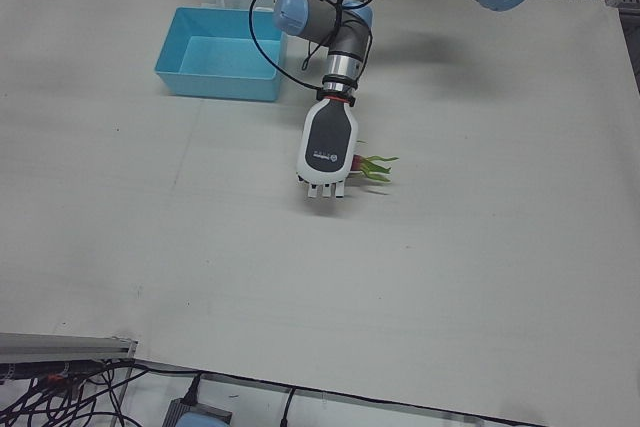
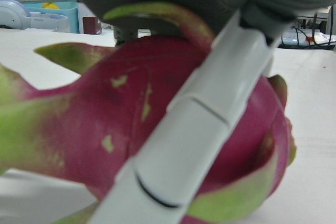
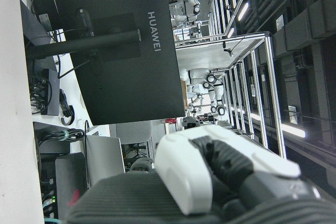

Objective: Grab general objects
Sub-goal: 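Lift the dragon fruit with the left hand toward the blue tray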

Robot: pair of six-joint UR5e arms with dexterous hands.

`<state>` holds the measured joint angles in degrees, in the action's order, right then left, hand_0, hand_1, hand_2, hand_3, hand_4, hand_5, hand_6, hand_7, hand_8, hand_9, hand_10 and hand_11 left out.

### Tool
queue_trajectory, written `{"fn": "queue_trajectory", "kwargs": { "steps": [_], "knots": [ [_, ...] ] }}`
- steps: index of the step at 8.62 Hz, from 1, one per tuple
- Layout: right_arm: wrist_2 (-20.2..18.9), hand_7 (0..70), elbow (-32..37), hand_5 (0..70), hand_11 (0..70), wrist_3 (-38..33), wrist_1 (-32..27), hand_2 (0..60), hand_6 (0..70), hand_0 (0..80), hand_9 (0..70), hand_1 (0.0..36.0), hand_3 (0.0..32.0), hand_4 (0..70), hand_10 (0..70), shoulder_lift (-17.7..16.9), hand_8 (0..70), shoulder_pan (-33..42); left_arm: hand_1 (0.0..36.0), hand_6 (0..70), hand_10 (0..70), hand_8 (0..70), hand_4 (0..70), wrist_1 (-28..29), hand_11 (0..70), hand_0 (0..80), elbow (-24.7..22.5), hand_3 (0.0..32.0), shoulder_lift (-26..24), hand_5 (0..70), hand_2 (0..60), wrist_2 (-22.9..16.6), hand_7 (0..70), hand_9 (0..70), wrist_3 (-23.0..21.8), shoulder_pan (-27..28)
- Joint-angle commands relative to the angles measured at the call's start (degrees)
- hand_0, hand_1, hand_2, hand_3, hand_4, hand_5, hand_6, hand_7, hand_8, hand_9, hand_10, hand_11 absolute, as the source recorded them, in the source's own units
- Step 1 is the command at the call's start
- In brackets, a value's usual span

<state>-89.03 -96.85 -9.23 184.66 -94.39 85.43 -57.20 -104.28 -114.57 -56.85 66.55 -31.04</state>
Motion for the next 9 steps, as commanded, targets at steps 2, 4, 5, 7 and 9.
{"fn": "queue_trajectory", "kwargs": {
  "steps": [2, 4, 5, 7, 9],
  "knots": [
    [0.0, 0.0, 0.0, 0.0, 0.0, 0.0, 0.0, 0.0, 0.0, 0.0, 0.0, 0.0, 0.0, 0.0, 0.0, 0.0, 0.0, 0.0, 36.0, 70.0, 70.0, 70.0, 58.4, 9.9, 70.0, 80.0, -0.8, 0.0, -7.3, 70.0, 60.0, -30.0, 70.0, 70.0, 0.3, -13.3],
    [0.0, 0.0, 0.0, 0.0, 0.0, 0.0, 0.0, 0.0, 0.0, 0.0, 0.0, 0.0, 0.0, 0.0, 0.0, 0.1, 0.0, 0.0, 36.0, 70.0, 70.0, 70.0, 63.4, 12.8, 70.0, 80.0, -1.4, 0.0, -10.2, 70.0, 60.0, -42.5, 70.0, 70.0, 0.0, -18.2],
    [0.0, 0.0, 0.0, 0.0, 0.0, 0.0, -0.1, 0.0, 0.0, 0.0, 0.0, 0.0, 0.0, 0.0, 0.0, 0.0, 0.0, 0.0, 36.0, 70.0, 70.0, 70.0, 65.7, 15.0, 70.0, 80.0, -1.5, 0.0, -10.1, 70.0, 60.0, -48.9, 70.0, 70.0, -0.4, -18.6],
    [0.1, 0.0, 0.0, 0.0, 0.0, 0.0, -0.1, 0.0, 0.0, 0.0, 0.0, 0.0, 0.0, 0.0, 0.0, 0.0, 0.0, 0.0, 36.0, 70.0, 70.0, 70.0, 70.0, 10.6, 70.0, 80.0, -8.2, 0.0, -10.4, 70.0, 60.0, -53.4, 70.0, 70.0, -0.8, -17.0],
    [0.1, 0.0, 0.0, 0.0, 0.0, 0.0, -0.1, 0.0, 0.0, 0.0, 0.0, 0.0, 0.0, 0.0, 0.0, 0.0, 0.0, 0.0, 36.0, 70.0, 70.0, 70.0, 70.0, 8.9, 70.0, 80.0, -13.4, 0.0, -10.6, 70.0, 60.0, -56.9, 70.0, 70.0, -5.3, -13.3]
  ]
}}
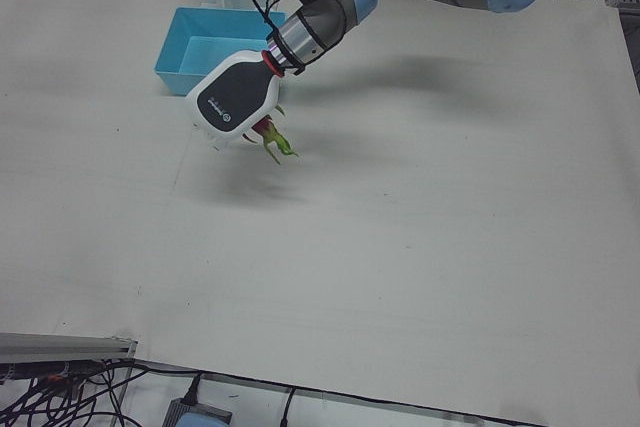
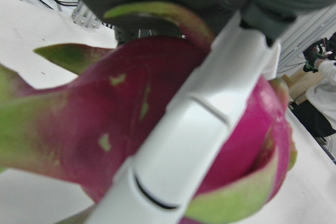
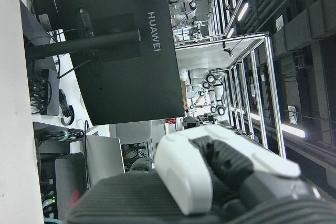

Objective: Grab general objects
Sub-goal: 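Lift the dragon fruit with the left hand toward the blue tray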

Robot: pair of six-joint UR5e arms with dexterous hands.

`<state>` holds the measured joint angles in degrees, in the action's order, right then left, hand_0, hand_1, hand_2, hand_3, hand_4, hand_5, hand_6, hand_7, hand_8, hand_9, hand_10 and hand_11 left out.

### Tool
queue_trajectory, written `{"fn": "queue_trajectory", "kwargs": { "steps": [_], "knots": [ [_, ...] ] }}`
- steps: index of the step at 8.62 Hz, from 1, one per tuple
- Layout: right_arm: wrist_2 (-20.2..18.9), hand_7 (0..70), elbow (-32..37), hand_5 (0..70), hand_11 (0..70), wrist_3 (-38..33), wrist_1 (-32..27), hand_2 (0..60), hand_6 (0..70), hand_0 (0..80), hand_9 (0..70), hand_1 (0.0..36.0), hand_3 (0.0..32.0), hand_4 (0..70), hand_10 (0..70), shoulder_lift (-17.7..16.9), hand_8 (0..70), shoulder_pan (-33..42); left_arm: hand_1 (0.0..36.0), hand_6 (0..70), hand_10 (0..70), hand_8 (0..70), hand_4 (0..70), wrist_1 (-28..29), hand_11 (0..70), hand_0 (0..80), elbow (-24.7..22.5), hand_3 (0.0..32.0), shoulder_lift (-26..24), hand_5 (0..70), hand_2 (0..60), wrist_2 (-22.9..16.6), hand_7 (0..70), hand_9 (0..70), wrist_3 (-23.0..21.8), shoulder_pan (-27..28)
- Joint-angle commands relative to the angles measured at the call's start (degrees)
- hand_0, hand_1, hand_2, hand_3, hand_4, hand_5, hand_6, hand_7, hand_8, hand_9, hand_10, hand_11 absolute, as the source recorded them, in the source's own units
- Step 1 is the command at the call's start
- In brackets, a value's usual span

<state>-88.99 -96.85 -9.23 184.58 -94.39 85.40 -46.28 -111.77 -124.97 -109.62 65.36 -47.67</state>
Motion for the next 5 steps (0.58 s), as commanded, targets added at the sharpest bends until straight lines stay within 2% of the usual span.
{"fn": "queue_trajectory", "kwargs": {
  "steps": [1, 2, 5],
  "knots": [
    [0.0, 0.0, 0.0, 0.0, 0.0, 0.0, 0.0, 0.0, 0.0, 0.0, 0.0, 0.0, 0.0, 0.0, 0.0, 0.0, 0.0, 0.0, 36.0, 70.0, 70.0, 70.0, 70.0, -2.8, 70.0, 80.0, -9.2, 0.0, -0.4, 70.0, 60.0, -4.1, 70.0, 70.0, -6.6, 5.0],
    [0.0, 0.0, 0.0, 0.0, 0.0, 0.0, 0.1, 0.0, 0.0, 0.0, 0.0, 0.0, 0.0, 0.0, 0.0, 0.0, 0.0, 0.0, 36.0, 70.0, 70.0, 70.0, 70.0, -3.7, 70.0, 80.0, -10.4, 0.0, -2.5, 70.0, 60.0, -3.9, 70.0, 70.0, -8.4, 8.2],
    [0.0, 0.0, 0.0, 0.0, 0.0, 0.0, 0.0, 0.0, 0.0, 0.0, 0.0, 0.0, 0.0, 0.0, 0.0, 0.0, 0.0, 0.0, 36.0, 70.0, 70.0, 70.0, 70.0, -10.7, 70.0, 80.0, -10.7, 0.0, -12.7, 70.0, 60.0, -1.9, 70.0, 70.0, -8.5, 16.6]
  ]
}}
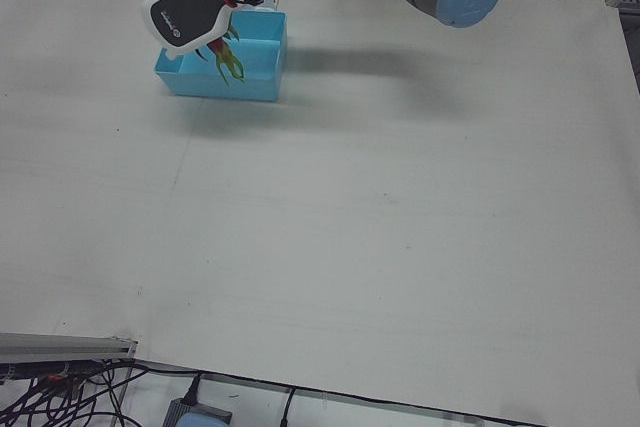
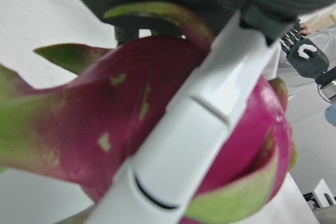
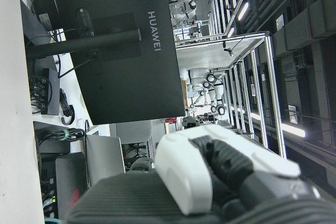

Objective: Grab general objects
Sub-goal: 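Lower the dragon fruit into the blue tray and open the left hand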

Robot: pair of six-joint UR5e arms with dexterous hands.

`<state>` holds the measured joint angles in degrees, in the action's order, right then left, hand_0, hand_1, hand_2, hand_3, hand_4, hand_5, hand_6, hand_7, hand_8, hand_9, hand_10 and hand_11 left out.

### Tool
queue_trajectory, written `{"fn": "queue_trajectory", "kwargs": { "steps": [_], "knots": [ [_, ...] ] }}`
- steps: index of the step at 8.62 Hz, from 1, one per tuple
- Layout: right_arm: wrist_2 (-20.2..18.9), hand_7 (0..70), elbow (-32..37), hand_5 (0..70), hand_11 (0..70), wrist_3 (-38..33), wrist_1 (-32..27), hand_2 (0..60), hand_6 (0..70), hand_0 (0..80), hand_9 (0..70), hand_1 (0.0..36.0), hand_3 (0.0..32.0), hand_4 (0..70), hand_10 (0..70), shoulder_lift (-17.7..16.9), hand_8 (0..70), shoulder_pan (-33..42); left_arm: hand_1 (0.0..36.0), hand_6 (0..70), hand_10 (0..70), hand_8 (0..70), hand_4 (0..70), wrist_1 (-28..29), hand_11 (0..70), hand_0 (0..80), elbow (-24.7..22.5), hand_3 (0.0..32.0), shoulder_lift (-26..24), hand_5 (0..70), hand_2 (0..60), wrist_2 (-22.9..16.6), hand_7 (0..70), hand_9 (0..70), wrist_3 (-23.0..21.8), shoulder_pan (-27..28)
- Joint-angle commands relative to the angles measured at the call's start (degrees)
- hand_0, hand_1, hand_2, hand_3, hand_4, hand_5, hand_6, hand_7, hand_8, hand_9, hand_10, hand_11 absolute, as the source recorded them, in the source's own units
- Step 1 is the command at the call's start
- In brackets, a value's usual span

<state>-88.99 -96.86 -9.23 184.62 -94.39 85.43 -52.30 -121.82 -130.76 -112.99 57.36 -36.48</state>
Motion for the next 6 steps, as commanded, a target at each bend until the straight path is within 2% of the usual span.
{"fn": "queue_trajectory", "kwargs": {
  "steps": [1, 3, 4, 5, 6],
  "knots": [
    [0.0, 0.0, 0.0, 0.0, 0.0, 0.0, 0.0, 0.0, 0.0, 0.0, 0.0, 0.0, 0.0, 0.0, 0.0, 0.0, 0.0, 0.0, 36.0, 70.0, 70.0, 70.0, 70.0, -5.5, 70.0, 80.0, -0.7, 0.0, -8.7, 70.0, 60.0, 1.6, 70.0, 70.0, -0.5, 6.6],
    [0.0, 0.0, 0.0, 0.0, 0.0, 0.0, 0.0, 0.0, 0.0, 0.0, 0.0, 0.0, 0.0, 0.0, 0.0, 0.0, 0.0, 0.0, 36.0, 70.0, 70.0, 70.0, 70.0, -7.3, 70.0, 80.0, -0.7, 0.0, -8.6, 70.0, 60.0, 1.2, 70.0, 70.0, -0.4, 7.2],
    [0.0, 0.0, 0.0, 0.0, 0.0, 0.0, 0.0, 0.0, 0.0, 0.0, 0.0, 0.0, 0.0, 0.0, 0.0, 0.1, 0.0, 0.0, 36.0, 70.0, 60.5, 66.6, 70.0, -9.4, 70.0, 80.0, -0.9, 0.0, -8.5, 70.0, 58.8, 0.9, 70.0, 70.0, 0.0, 7.6],
    [0.0, 0.0, 0.0, 0.0, 0.0, 0.0, 0.0, 0.0, 0.0, 0.0, 0.0, 0.0, 0.0, 0.0, 0.0, 0.0, 0.0, 0.0, 24.5, 53.1, 40.5, 41.9, 60.2, -10.6, 58.5, 80.0, -1.7, 0.0, -8.3, 70.0, 15.2, 1.3, 70.0, 60.3, 0.5, 8.6],
    [0.0, 0.0, 0.0, 0.0, 0.0, 0.0, 0.0, 0.0, 0.0, 0.0, 0.0, 0.0, 0.0, 0.0, 0.0, 0.0, 0.0, 0.0, 19.3, 23.9, 19.3, 16.1, 28.3, -11.5, 30.1, 78.6, -2.3, 4.8, -8.0, 70.0, 0.0, 1.5, 50.7, 27.6, 1.0, 9.8]
  ]
}}
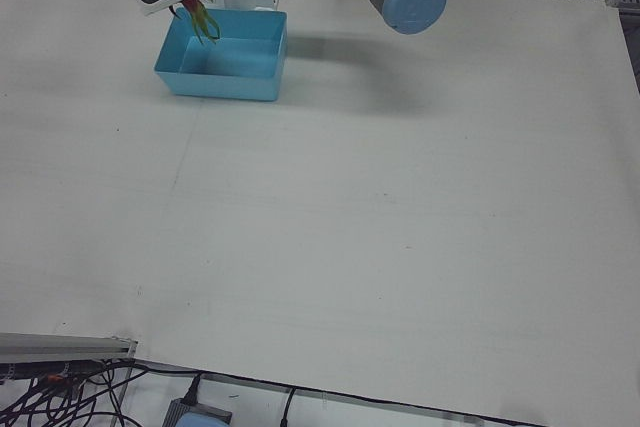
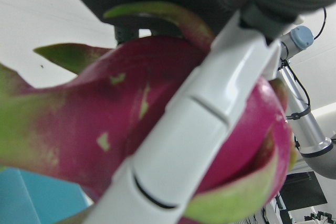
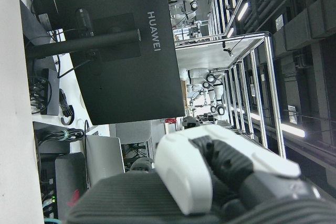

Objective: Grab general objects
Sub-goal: 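Lower the dragon fruit into the blue tray and open the left hand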

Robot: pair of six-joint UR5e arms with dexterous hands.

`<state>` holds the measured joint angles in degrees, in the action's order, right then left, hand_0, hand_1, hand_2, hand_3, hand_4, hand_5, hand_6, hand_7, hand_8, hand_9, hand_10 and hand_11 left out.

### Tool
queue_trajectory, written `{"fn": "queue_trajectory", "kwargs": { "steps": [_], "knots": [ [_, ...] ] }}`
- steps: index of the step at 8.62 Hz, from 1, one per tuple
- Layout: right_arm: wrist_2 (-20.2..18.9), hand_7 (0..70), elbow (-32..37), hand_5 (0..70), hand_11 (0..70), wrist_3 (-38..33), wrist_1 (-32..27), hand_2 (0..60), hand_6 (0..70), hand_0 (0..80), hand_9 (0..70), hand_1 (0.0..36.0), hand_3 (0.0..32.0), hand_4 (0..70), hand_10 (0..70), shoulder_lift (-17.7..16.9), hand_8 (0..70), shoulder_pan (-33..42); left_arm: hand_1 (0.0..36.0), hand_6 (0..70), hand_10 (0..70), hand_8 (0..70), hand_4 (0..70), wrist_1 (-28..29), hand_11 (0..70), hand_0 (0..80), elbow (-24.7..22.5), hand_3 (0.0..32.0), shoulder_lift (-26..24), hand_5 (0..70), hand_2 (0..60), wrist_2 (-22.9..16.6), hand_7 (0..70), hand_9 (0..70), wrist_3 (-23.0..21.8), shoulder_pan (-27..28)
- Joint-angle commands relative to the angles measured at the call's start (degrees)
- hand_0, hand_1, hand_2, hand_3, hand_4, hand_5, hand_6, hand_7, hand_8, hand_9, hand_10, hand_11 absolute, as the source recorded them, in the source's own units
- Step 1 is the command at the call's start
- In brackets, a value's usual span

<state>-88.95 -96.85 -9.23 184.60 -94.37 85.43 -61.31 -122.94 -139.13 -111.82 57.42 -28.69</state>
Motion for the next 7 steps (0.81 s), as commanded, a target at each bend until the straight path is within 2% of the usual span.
{"fn": "queue_trajectory", "kwargs": {
  "steps": [1, 2, 3, 4, 5, 6, 7],
  "knots": [
    [0.0, 0.0, 0.0, 0.0, 0.0, 0.0, 0.0, 0.0, 0.0, 0.0, 0.0, 0.0, 0.0, 0.0, 0.0, 0.0, 0.0, 0.0, 19.7, 13.8, 10.4, 7.4, 16.1, -2.8, 17.6, 78.4, -1.2, 11.0, 0.4, 70.0, 0.0, 0.4, 30.9, 13.3, 1.1, 2.6],
    [0.0, 0.0, 0.0, 0.0, 0.0, 0.0, 0.0, 0.0, 0.0, 0.0, 0.0, 0.0, 0.0, 0.0, 0.0, 0.0, 0.0, 0.0, 18.5, 9.4, 7.1, 3.8, 10.7, -2.8, 12.8, 72.4, -1.2, 15.8, 0.5, 70.0, 0.0, 0.4, 20.7, 6.6, 1.5, 2.5],
    [-0.1, 0.0, 0.0, 0.0, 0.0, 0.0, 0.0, 0.0, 0.0, 0.0, 0.0, 0.0, 0.0, 0.0, 0.0, 0.0, 0.0, 0.0, 19.0, 8.5, 6.0, 1.8, 12.4, -3.1, 11.3, 73.6, -1.8, 15.0, 0.5, 70.0, 0.0, 0.4, 15.5, 4.4, 1.6, 2.5],
    [-0.1, 0.0, 0.0, 0.0, 0.0, 0.0, 0.0, 0.0, 0.0, 0.0, 0.0, 0.0, 0.0, 0.0, 0.0, 0.0, 0.0, 0.0, 20.1, 7.5, 4.7, 1.1, 13.0, -3.3, 9.6, 77.9, -2.4, 14.6, 0.6, 70.0, 0.0, 0.5, 14.1, 3.9, 1.6, 2.2],
    [-0.1, 0.0, 0.0, 0.0, 0.0, 0.0, 0.0, 0.0, 0.0, 0.0, 0.0, 0.0, 0.0, 0.0, 0.0, 0.0, 0.0, 0.0, 20.2, 6.2, 3.2, 0.4, 11.6, -3.6, 7.4, 76.6, -2.4, 14.6, 0.9, 70.0, 0.0, 0.5, 13.0, 2.9, 1.9, 1.9],
    [0.0, 0.0, 0.0, 0.0, 0.0, 0.0, 0.1, 0.0, 0.0, 0.0, 0.0, 0.0, 0.0, 0.0, 0.0, 0.0, 0.0, 0.0, 20.9, 4.1, 1.1, 0.0, 5.3, -4.2, 4.6, 76.8, -2.5, 16.6, 1.1, 70.0, 0.0, 0.6, 10.9, 1.2, 2.0, 1.6],
    [0.0, 0.0, 0.0, 0.0, 0.0, 0.0, 0.0, 0.0, 0.0, 0.0, 0.0, 0.0, 0.0, 0.0, 0.0, 0.0, 0.0, 0.0, 21.8, 2.4, 0.6, 0.0, 0.6, -4.2, 4.1, 79.5, -2.5, 21.4, 2.7, 70.0, 0.0, 1.2, 10.2, 1.0, 2.0, 1.1]
  ]
}}
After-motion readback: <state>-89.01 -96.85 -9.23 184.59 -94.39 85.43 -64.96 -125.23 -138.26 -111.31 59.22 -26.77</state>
